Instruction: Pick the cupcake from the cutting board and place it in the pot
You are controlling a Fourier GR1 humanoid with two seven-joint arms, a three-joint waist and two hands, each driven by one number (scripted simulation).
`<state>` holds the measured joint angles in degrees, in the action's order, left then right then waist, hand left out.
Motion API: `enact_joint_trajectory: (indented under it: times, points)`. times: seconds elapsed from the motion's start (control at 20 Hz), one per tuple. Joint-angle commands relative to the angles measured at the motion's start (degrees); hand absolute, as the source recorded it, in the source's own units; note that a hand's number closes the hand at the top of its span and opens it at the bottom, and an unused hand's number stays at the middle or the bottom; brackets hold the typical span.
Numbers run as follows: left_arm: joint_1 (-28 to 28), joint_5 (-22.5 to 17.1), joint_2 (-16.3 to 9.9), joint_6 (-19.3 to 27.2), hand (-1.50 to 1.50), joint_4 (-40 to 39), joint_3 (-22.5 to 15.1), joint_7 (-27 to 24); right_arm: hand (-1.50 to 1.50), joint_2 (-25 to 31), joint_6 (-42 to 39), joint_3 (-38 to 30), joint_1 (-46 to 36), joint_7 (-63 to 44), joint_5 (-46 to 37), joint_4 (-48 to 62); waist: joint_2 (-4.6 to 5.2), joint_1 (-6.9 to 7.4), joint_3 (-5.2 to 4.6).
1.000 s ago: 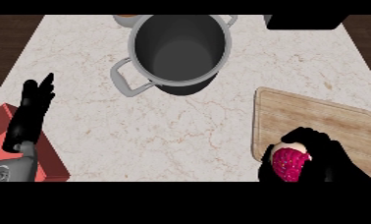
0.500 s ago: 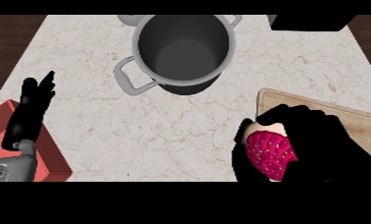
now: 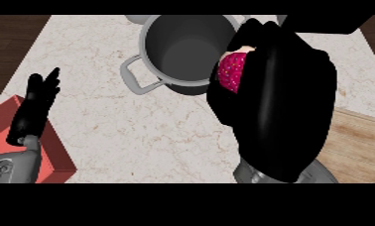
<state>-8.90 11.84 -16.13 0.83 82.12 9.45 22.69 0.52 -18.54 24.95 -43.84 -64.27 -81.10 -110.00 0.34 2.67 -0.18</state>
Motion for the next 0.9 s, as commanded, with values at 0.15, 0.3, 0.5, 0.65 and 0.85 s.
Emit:
enact_joint_trajectory:
  times: [0.15,0.3,0.5,0.65,0.85]
  points:
    - [0.8,0.81,1.9,0.48,0.0,1.14,-1.87,-0.8,1.5,-0.5,4.95,-6.33,-12.03,-11.38,11.18,18.98,0.11,0.88,0.06]
    - [0.28,0.38,0.05,-0.2,0.0,0.12,-0.24,-0.56,1.5,-0.5,7.21,-10.75,-14.99,-7.8,15.44,26.75,0.19,0.31,0.09]
    - [1.75,1.15,1.82,0.64,0.0,1.67,-1.68,-0.06,1.5,-0.5,11.24,-10.52,-17.97,-7.62,20.48,36.4,0.13,0.5,0.11]
    - [-1.09,1.29,0.94,0.09,0.0,0.78,-1.66,0.4,1.5,-0.5,18.87,-12.32,-16.45,-9.53,24.71,39.1,0.44,1.17,0.13]
    - [-2.84,1.4,0.26,0.17,0.0,-2.05,-0.77,-0.77,-1.5,-0.5,29.01,-11.14,-15.46,-4.32,29.75,46.41,0.62,0.96,0.13]
